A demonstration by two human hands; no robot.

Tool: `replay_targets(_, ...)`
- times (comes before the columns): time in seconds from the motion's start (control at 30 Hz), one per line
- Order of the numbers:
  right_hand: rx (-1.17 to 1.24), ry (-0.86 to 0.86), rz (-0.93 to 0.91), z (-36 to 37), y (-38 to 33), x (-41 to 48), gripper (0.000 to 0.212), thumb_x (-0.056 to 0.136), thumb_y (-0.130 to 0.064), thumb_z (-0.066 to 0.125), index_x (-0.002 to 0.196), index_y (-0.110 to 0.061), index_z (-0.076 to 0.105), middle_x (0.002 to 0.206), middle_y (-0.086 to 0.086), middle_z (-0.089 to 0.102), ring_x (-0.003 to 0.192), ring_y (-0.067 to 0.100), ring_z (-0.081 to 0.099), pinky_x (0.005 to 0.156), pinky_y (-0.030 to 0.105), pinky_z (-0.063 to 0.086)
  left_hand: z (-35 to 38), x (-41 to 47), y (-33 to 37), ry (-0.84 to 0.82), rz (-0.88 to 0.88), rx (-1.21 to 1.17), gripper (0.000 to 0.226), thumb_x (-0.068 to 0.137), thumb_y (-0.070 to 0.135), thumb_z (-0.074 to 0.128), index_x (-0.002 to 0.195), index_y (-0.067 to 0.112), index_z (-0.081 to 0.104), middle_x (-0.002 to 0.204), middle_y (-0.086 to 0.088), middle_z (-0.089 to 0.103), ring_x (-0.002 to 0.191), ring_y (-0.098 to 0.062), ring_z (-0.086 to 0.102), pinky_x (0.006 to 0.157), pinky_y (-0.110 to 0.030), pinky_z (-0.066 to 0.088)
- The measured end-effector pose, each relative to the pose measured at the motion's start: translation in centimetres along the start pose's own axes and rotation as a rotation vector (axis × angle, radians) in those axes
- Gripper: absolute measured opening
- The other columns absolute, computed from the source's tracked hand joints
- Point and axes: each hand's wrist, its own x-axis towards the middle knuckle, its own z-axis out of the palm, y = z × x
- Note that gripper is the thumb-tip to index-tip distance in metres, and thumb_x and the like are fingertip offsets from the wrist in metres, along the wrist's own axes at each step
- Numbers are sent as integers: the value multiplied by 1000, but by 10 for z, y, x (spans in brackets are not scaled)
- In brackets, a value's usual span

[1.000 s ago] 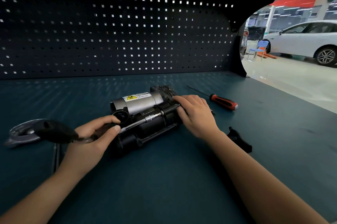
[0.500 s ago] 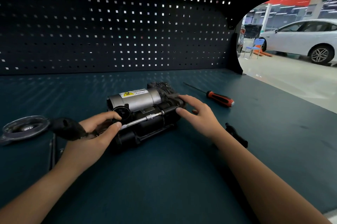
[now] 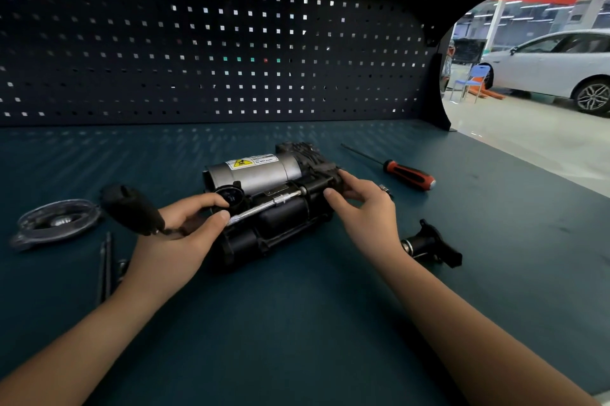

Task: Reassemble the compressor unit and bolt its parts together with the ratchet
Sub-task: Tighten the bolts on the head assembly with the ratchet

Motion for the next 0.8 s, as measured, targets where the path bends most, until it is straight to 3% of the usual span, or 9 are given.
replay_targets(0.07,16,-5,6,0,-1,-1,45,85,-18,67,128,-11,56,103,-1,58,83,-5,52,71,-7,34,-1,0,-1,-6,14,12,25,83,4,64,80,29,66,79,-28,63,69,-20,53,75,-48,52)
replay_targets(0.23,40,-11,15,2,-2,-2,47,84,-13,68,129,-11,55,105,0,57,82,-4,53,76,-3,40,-3,-2,-2,-17,114,89,30,82,3,66,79,32,65,69,-11,65,58,-5,51,58,-12,42)
replay_targets(0.5,77,32,59,1,-1,-1,44,80,-13,71,123,-7,60,104,1,63,83,-1,57,74,-3,41,-4,-1,-3,-23,165,169,31,82,2,66,83,33,63,72,7,67,65,9,57,64,-1,40)
replay_targets(0.6,66,34,58,1,-1,-1,39,80,-13,71,118,-6,63,109,6,66,90,7,61,76,-1,43,-5,-1,-3,-14,197,199,27,81,4,67,84,30,64,91,24,64,72,13,59,68,2,39)
replay_targets(0.7,55,40,37,0,-2,-2,35,81,-11,71,115,-6,64,107,8,66,88,8,61,75,-2,42,-4,-1,-4,-3,254,228,12,80,17,68,89,25,66,93,29,62,74,13,59,68,2,38)
replay_targets(0.8,36,33,33,-1,-1,-4,34,81,-11,70,115,-6,64,106,7,66,89,9,61,75,-2,42,-5,-2,-6,-6,344,247,13,78,28,61,89,24,66,83,38,61,79,21,55,72,2,37)
